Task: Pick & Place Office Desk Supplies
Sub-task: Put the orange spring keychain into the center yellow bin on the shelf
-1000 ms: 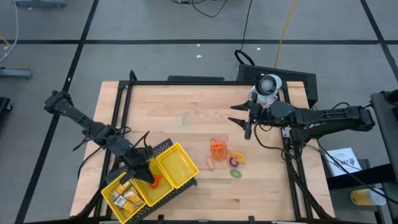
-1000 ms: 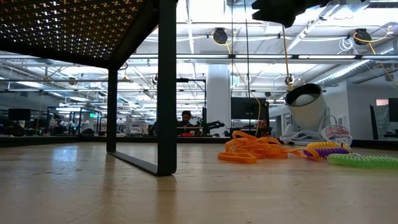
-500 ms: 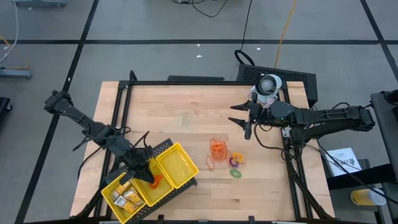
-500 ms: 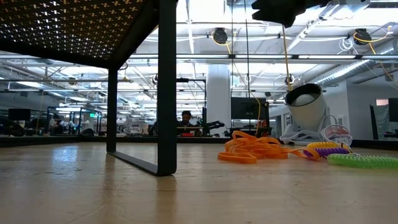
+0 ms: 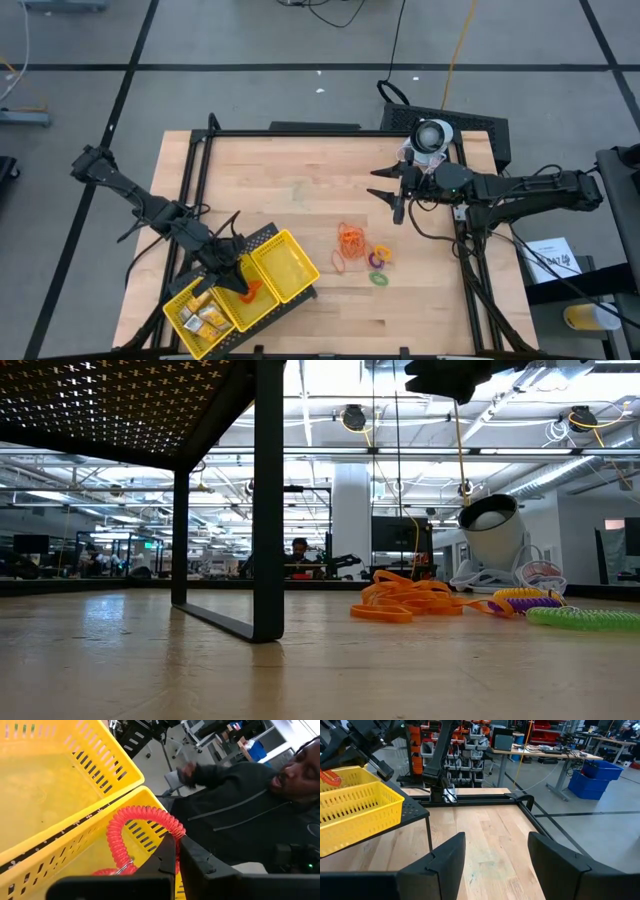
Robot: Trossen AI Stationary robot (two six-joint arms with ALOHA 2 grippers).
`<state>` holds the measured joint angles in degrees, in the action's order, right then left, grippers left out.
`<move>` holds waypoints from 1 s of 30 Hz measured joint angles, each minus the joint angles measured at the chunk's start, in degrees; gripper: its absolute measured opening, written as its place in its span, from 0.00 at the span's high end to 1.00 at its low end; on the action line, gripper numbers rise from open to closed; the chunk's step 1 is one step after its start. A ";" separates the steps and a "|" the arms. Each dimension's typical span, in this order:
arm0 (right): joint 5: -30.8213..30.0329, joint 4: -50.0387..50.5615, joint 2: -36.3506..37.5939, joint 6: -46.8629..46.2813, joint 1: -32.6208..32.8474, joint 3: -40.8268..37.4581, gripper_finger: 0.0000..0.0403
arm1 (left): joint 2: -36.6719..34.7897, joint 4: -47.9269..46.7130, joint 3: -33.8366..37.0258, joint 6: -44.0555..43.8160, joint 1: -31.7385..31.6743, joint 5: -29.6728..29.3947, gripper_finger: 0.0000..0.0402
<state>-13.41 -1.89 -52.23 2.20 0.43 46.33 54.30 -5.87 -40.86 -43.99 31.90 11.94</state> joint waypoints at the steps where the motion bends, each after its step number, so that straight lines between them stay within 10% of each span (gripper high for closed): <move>1: 0.01 0.00 0.00 0.00 0.00 0.00 0.49 | 0.00 0.00 0.00 -0.02 0.00 -0.03 0.98; 30: 0.00 0.00 0.00 0.02 -0.02 0.00 0.48 | 0.00 0.02 0.00 -1.29 -0.07 -1.11 0.96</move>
<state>-13.41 -1.89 -52.23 2.22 0.40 46.33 54.30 -5.85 -40.86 -45.28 31.83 10.83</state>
